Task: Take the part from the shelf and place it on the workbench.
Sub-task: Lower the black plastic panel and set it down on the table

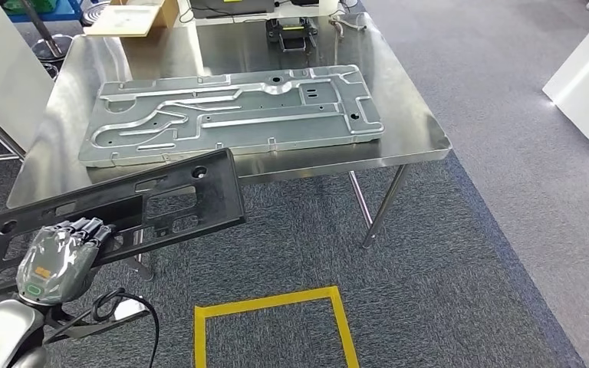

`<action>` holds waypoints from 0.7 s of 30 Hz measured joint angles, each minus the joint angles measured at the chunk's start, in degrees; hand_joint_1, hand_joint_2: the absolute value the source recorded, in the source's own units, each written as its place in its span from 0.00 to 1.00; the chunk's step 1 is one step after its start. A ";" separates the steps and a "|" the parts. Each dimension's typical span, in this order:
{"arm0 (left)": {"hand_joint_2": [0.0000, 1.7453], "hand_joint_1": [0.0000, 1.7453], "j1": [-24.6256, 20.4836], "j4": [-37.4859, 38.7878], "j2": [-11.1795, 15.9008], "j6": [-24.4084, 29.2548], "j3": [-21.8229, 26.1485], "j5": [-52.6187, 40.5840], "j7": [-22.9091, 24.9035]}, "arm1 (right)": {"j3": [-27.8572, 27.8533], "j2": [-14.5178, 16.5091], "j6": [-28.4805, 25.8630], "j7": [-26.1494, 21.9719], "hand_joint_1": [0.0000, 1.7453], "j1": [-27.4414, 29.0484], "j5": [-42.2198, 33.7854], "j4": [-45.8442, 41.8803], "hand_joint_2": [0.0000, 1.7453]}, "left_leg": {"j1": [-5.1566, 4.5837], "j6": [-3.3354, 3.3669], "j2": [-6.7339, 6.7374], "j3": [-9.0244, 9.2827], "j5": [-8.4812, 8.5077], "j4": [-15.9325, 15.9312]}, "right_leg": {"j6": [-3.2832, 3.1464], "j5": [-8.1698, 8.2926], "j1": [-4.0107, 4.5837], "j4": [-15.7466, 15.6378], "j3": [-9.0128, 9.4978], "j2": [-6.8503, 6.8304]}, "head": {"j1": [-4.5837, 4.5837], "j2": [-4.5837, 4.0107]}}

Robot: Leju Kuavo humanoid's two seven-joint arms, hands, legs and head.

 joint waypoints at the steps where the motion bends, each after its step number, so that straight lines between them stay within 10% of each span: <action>1: 1.00 1.00 0.02 0.01 -0.02 -0.01 -0.09 0.00 -0.01 | 0.00 0.01 0.02 -0.03 0.00 0.03 -0.01 0.00 1.00 | -0.15 0.07 -0.07 0.49 -0.43 0.00 | -0.13 -0.02 0.06 0.74 -1.38 0.00 | 0.00 0.00; 5: 1.00 1.00 0.01 0.08 -0.07 -0.02 -0.21 -0.01 0.04 | 0.00 -0.03 -0.04 -0.04 0.00 0.15 -0.01 0.01 1.00 | -0.60 -0.28 -0.30 2.98 -2.37 -0.06 | -1.90 8.20 0.75 -10.31 0.92 0.05 | 0.01 0.00; 10: 1.00 1.00 0.04 0.29 -0.11 -0.04 -0.49 -0.07 0.13 | 0.00 -0.05 -0.07 -0.01 0.00 0.46 -0.01 0.01 1.00 | -0.77 -2.01 -0.48 4.82 -3.05 0.69 | -3.93 9.34 0.91 -14.87 3.54 0.30 | -0.01 0.00; 16: 1.00 1.00 -0.13 0.63 -0.12 -0.01 -0.86 -0.07 0.16 | 0.00 -0.02 -0.08 0.00 0.00 0.46 -0.01 0.00 1.00 | -0.04 -3.39 -0.31 -3.85 -8.88 14.59 | -4.27 8.22 0.56 -15.49 6.18 0.34 | -0.02 0.00; 21: 1.00 1.00 -0.13 0.96 -0.13 -0.04 -1.18 -0.12 0.05 | -0.01 0.05 -0.08 0.03 0.00 0.66 -0.05 0.04 1.00 | -0.24 -2.77 0.01 -1.66 -0.26 2.14 | -3.47 6.18 0.56 -15.53 8.65 0.32 | -0.01 0.00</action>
